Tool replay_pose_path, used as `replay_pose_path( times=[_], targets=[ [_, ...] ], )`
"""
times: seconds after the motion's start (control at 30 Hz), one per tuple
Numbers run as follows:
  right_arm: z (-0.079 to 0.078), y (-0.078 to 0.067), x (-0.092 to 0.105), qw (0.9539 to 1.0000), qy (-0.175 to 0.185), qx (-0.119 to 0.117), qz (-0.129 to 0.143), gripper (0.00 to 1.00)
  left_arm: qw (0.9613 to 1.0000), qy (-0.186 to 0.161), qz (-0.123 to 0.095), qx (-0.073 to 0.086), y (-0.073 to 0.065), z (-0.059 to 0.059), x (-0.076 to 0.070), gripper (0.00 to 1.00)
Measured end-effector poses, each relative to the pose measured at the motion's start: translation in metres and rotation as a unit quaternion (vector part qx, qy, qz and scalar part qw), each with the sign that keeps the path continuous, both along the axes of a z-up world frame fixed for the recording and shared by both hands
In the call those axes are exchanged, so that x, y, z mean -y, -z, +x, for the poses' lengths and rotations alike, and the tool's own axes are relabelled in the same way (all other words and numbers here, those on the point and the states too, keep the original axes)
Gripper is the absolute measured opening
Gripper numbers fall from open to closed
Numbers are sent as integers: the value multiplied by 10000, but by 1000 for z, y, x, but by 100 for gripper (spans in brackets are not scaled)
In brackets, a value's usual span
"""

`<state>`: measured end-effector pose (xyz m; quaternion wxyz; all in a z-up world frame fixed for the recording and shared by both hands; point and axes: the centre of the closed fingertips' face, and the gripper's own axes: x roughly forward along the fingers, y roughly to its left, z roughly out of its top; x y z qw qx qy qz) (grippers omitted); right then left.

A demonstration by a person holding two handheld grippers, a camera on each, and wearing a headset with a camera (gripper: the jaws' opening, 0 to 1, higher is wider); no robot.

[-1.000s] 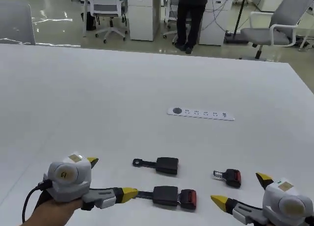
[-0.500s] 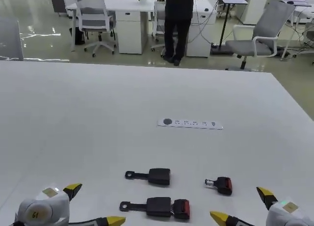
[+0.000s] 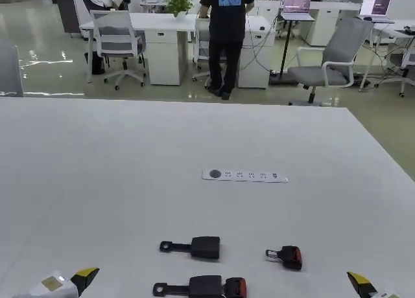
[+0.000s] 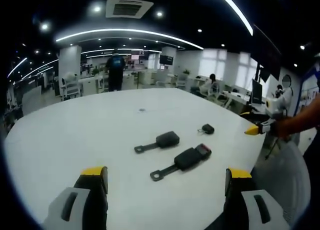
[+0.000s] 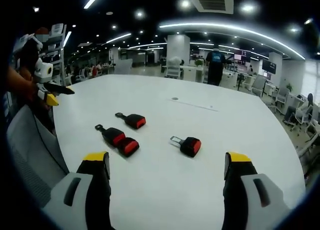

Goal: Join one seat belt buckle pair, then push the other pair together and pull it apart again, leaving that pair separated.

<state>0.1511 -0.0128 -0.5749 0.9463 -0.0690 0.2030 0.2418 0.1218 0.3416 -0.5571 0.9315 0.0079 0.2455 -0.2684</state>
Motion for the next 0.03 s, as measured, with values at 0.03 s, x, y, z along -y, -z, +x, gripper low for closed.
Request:
replay_pose_path(
  times=[0.03],
  targets=[
    [0, 0, 0, 10000, 0, -3, 4, 96, 10000, 7, 3, 5, 0, 0, 0, 100]
  ],
)
